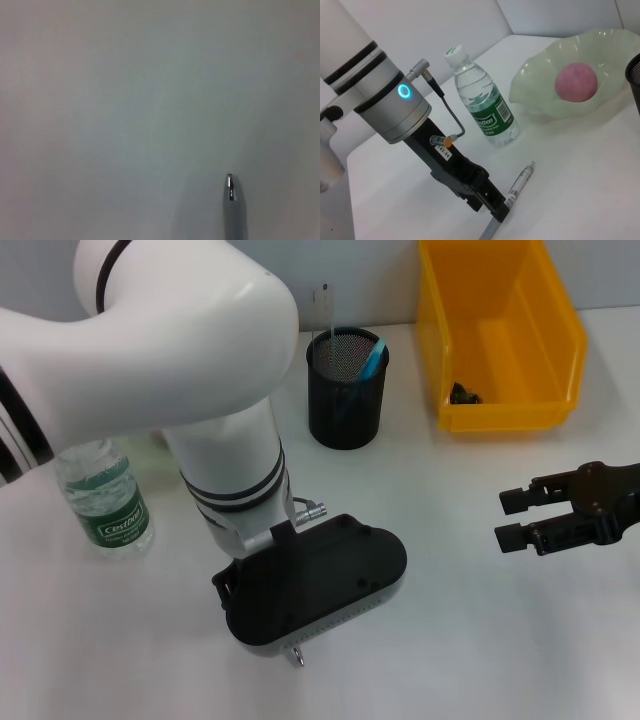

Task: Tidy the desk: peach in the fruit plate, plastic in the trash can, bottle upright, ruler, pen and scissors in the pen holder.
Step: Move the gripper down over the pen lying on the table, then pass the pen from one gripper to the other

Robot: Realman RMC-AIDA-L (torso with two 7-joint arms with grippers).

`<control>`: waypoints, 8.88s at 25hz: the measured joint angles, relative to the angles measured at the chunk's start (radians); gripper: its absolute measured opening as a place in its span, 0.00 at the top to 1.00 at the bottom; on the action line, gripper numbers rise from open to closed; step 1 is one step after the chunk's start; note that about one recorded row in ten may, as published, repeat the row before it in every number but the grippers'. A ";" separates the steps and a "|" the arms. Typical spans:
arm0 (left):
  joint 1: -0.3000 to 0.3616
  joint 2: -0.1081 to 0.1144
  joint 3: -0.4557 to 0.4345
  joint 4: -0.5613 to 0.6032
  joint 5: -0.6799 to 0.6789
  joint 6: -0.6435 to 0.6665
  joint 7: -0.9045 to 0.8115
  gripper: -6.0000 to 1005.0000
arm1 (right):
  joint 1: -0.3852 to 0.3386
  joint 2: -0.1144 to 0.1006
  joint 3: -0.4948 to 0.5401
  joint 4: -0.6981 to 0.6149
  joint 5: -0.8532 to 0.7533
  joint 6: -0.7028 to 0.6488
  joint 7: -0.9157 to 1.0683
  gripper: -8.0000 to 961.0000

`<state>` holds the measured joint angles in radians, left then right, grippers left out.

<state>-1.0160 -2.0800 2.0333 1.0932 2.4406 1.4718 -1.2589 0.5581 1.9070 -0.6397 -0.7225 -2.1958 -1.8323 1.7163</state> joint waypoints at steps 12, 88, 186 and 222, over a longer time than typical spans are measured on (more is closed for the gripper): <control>-0.005 0.000 0.029 -0.022 -0.010 -0.041 0.027 0.41 | 0.002 0.000 0.000 0.000 0.001 0.002 -0.004 0.20; 0.011 0.000 0.056 -0.081 -0.013 -0.105 0.078 0.68 | -0.002 -0.008 0.012 0.000 -0.015 -0.010 0.026 0.20; 0.257 0.006 -0.854 -0.055 -0.786 0.090 -0.605 0.86 | -0.073 -0.002 0.024 -0.049 -0.010 -0.058 -0.148 0.20; 0.502 0.013 -0.419 -0.262 -1.590 -0.245 -1.054 0.86 | -0.095 0.039 0.152 -0.062 0.112 -0.010 -0.651 0.20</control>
<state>-0.5139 -2.0675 1.6147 0.8310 0.8503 1.2266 -2.3133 0.4634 1.9456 -0.4877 -0.7847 -2.0835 -1.8426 1.0652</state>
